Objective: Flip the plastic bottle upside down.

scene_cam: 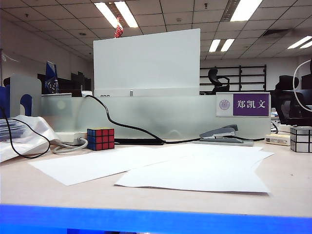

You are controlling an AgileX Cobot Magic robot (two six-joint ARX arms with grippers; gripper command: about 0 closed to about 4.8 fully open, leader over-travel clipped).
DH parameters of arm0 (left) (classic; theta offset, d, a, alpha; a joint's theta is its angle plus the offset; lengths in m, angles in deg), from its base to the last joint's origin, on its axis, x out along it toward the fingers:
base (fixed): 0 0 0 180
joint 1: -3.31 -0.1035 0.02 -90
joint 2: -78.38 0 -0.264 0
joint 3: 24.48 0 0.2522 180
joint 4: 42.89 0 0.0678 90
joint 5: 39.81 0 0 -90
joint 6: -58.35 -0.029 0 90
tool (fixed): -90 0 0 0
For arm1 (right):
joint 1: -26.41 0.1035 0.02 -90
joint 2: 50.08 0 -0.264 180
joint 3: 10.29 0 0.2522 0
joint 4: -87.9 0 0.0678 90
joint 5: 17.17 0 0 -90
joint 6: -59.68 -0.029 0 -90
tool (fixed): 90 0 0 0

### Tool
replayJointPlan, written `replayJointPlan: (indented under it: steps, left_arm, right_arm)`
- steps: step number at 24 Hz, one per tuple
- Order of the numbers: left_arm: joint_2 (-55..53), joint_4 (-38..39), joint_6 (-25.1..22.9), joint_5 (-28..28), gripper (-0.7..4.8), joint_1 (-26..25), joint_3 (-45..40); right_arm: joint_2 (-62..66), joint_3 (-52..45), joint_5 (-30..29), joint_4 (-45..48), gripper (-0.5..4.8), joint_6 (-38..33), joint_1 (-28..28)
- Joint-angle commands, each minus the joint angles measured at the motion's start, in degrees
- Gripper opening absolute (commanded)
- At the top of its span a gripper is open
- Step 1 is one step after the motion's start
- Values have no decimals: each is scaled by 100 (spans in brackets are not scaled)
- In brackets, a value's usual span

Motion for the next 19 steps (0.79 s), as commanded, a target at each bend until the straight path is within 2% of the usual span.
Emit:
replayJointPlan:
  steps: [1,9,10,13,14,15,16,17,19]
  left_arm:
    - [-2,59,35,83,-5,-4,28]
    - [-2,573,-4,138,-4,-7,31]
    - [-2,726,-4,212,-4,-7,31]
    - [-11,1563,-9,533,-4,-9,31]
    - [-46,1845,-13,645,-4,-7,28]
    - [-98,2186,-33,754,-4,-7,28]
    - [-164,2422,-68,822,-4,-7,28]
    - [-391,2881,-116,951,-4,-7,28]
    - [-855,3379,-76,999,-4,0,28]
  right_arm:
    - [-24,22,-17,243,479,597,-190]
    - [-24,22,-155,1049,479,2024,-1384]
    - [-24,22,-197,1106,465,2085,-1539]
    - [-24,22,-448,1410,315,2249,-2135]
    - [-24,20,-614,1534,245,2350,-2319]
    - [-24,20,-861,1685,152,2503,-2522]
    - [-24,20,-1069,1821,90,2640,-2669]
    - [-24,20,-1491,2186,-9,2914,-2953]
    - [-131,20,-2055,2166,-5,3034,-3206]
